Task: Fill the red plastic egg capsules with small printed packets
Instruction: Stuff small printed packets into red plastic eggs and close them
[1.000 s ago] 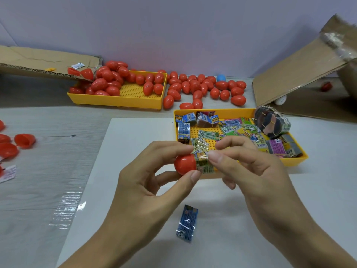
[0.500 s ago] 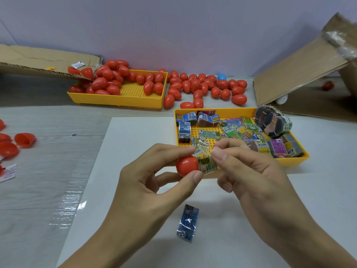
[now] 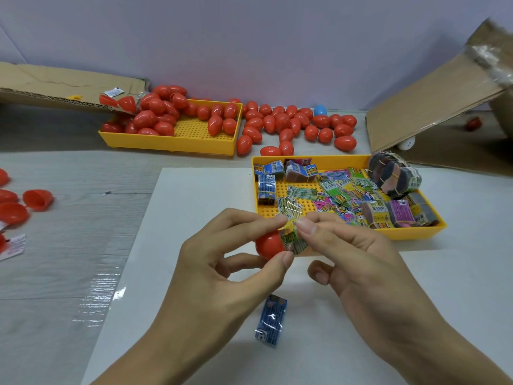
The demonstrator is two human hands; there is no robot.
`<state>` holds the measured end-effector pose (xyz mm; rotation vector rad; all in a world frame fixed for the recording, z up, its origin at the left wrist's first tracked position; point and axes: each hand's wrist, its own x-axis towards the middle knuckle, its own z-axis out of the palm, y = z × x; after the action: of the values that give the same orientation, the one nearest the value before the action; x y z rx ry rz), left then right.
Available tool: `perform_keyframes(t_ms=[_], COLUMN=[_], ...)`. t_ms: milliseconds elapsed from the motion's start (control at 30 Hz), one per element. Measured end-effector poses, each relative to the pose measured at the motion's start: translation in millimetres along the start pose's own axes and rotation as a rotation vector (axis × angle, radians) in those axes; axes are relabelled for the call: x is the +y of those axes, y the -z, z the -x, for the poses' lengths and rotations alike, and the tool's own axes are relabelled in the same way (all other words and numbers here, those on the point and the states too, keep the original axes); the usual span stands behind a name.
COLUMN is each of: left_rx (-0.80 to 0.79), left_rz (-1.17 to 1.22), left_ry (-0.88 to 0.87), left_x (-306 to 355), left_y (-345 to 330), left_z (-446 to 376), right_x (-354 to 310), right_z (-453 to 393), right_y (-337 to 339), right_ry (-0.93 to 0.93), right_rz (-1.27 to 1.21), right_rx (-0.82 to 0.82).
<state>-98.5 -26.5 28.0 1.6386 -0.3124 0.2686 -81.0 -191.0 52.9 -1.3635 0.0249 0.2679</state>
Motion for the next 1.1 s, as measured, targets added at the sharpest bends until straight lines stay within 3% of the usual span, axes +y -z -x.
perform_keyframes(t_ms=[333, 600, 900, 1100], left_rx=[0.08, 0.145, 0.129, 0.103], left_rz=[-0.011, -0.311, -0.418, -0.485], left_ry=[-0.093, -0.333, -0.387, -0.448], left_x=[-1, 3, 4, 5], left_y=[-3, -3, -6, -6], left_z=[1, 2, 3, 4], right_x=[2, -5, -9, -15], right_z=[-1, 0, -1, -5], right_y=[1, 0, 2, 8], right_ry=[0.058, 0.026, -0.11, -0.33], right_rz=[-0.005, -0.079, -0.122, -0.242], right_rx=[0.024, -0.073, -0.155, -0.227])
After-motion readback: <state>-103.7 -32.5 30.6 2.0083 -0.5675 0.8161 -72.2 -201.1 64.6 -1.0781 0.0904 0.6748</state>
